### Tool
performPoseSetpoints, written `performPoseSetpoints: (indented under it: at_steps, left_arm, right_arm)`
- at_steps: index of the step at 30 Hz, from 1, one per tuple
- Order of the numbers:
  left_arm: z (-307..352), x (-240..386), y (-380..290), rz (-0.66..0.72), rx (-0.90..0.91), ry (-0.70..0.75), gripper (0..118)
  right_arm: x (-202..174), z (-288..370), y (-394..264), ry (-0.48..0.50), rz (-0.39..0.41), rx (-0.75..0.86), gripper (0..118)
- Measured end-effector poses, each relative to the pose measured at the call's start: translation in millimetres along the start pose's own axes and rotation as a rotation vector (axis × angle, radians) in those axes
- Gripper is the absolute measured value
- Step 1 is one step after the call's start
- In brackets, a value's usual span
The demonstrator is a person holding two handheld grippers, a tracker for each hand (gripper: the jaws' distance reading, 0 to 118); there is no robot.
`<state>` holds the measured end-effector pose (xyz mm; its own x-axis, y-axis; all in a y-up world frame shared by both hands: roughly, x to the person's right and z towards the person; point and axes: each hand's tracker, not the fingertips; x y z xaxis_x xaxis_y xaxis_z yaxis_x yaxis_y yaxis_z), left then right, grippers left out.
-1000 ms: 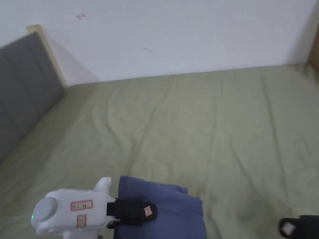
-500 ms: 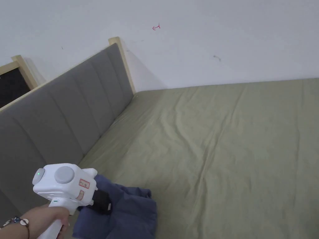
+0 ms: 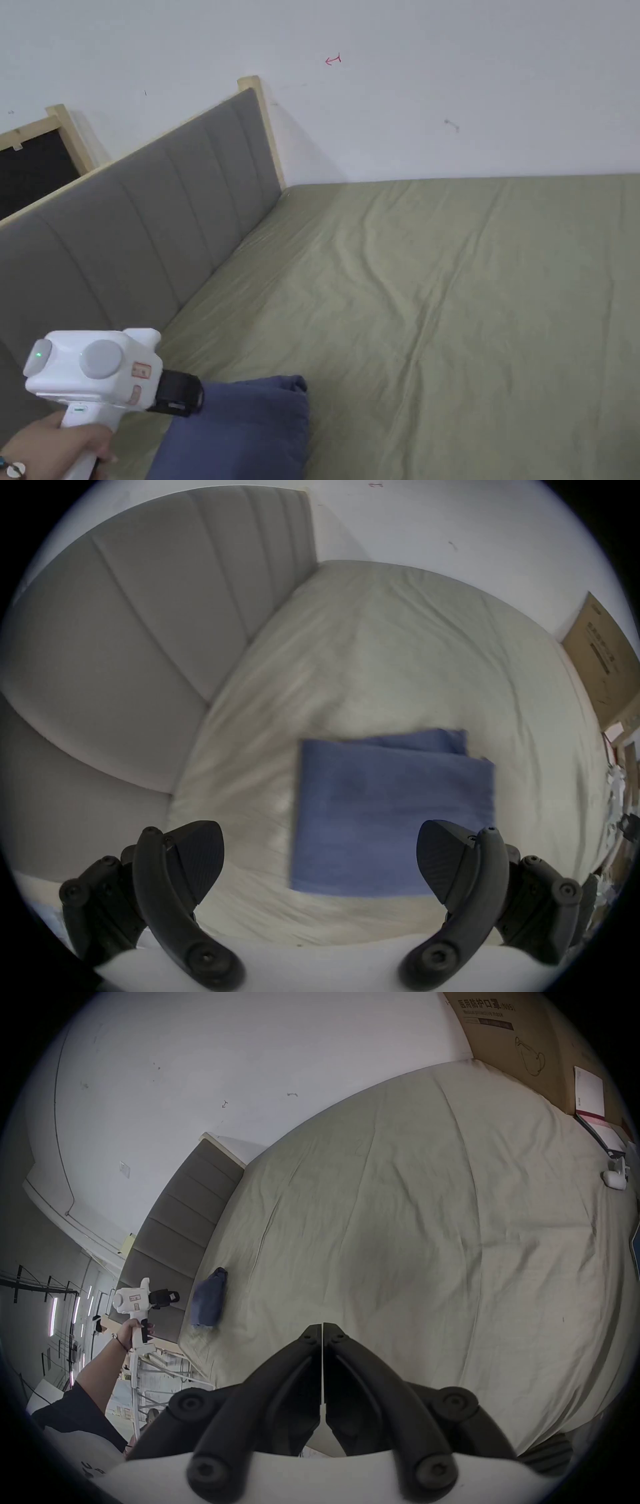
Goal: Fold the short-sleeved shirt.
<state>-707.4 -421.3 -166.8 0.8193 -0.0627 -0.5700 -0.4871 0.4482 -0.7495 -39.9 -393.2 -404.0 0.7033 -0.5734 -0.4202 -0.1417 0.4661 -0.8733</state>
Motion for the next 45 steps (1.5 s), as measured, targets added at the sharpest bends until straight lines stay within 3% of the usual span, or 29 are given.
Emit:
performPoseSetpoints:
  at_steps: [2, 3, 4, 5, 6, 10, 13, 19, 25, 28, 32, 33, 34, 35, 36, 37, 38, 39, 45]
  left_arm:
    - [0.6, 30.7, -11.3, -0.028, -0.033, -0.116, 105]
    - [2.3, 46.7, -17.2, -0.045, -0.023, -0.14, 88]
    - [4.7, 70.4, -25.5, -0.065, -0.01, -0.162, 58]
    - [6.7, 94.1, -34.2, -0.091, -0.007, -0.175, 15]
    - [10.9, 116.2, -41.3, -0.107, 0.0, -0.175, 4]
    - [50.3, 200.3, -66.8, -0.069, 0.153, -0.38, 4]
    - [107.3, 261.4, -84.6, -0.062, 0.448, -0.481, 4]
    - [183.9, 345.4, -74.4, -0.073, 0.918, -0.398, 4]
    - [223.5, 387.4, -74.0, -0.07, 1.09, -0.346, 4]
    - [227.7, 402.4, -84.5, -0.072, 1.128, -0.303, 4]
    - [227.1, 409.6, -99.6, -0.007, 1.156, -0.268, 4]
    - [226.9, 410.0, -101.2, -0.003, 1.162, -0.253, 4]
    - [226.8, 410.3, -102.8, -0.004, 1.168, -0.245, 4]
    - [227.3, 410.5, -104.7, -0.007, 1.182, -0.231, 9]
    - [228.6, 410.6, -106.4, -0.015, 1.209, -0.227, 23]
    - [229.7, 409.7, -107.6, -0.018, 1.213, -0.231, 47]
    - [230.0, 410.4, -106.8, -0.025, 1.213, -0.238, 90]
    - [230.5, 411.8, -105.8, -0.031, 1.207, -0.234, 115]
    - [239.0, 416.5, -104.5, -0.082, 1.204, -0.225, 118]
  right_arm:
    - [3.2, 1.8, -1.5, -0.004, 0.004, 0.001, 0]
    - [5.8, 3.0, -2.1, -0.008, 0.005, 0.002, 0]
    - [8.3, 4.4, -2.5, -0.015, 0.005, 0.003, 0]
    - [10.2, 5.9, -2.7, -0.02, 0.008, 0.006, 0]
    - [11.5, 7.5, -2.6, -0.026, 0.011, 0.009, 0]
    - [12.9, 22.4, -1.4, -0.033, 0.014, 0.044, 0]
    - [5.1, 48.3, -0.9, -0.036, 0.083, 0.21, 0]
    - [-29.1, 99.3, 7.4, -0.053, 0.303, 0.616, 0]
    - [-52.0, 121.0, 16.2, -0.25, 0.488, 1.01, 0]
    - [-51.8, 124.4, 9.2, -0.307, 0.483, 1.107, 0]
    - [-47.4, 125.8, 1.4, -0.353, 0.447, 1.116, 0]
    - [-46.2, 126.2, 0.2, -0.365, 0.449, 1.112, 5]
    - [-45.3, 126.5, -1.4, -0.373, 0.45, 1.109, 21]
    - [-45.6, 125.4, -2.6, -0.399, 0.451, 1.11, 60]
    - [-45.7, 124.2, -4.0, -0.443, 0.452, 1.11, 89]
    - [-45.1, 122.9, -5.6, -0.451, 0.448, 1.11, 107]
    - [-43.0, 123.2, -8.4, -0.442, 0.444, 1.115, 112]
    - [-42.2, 123.5, -10.4, -0.435, 0.441, 1.121, 112]
    - [-39.1, 118.0, -9.6, -0.428, 0.42, 1.046, 118]
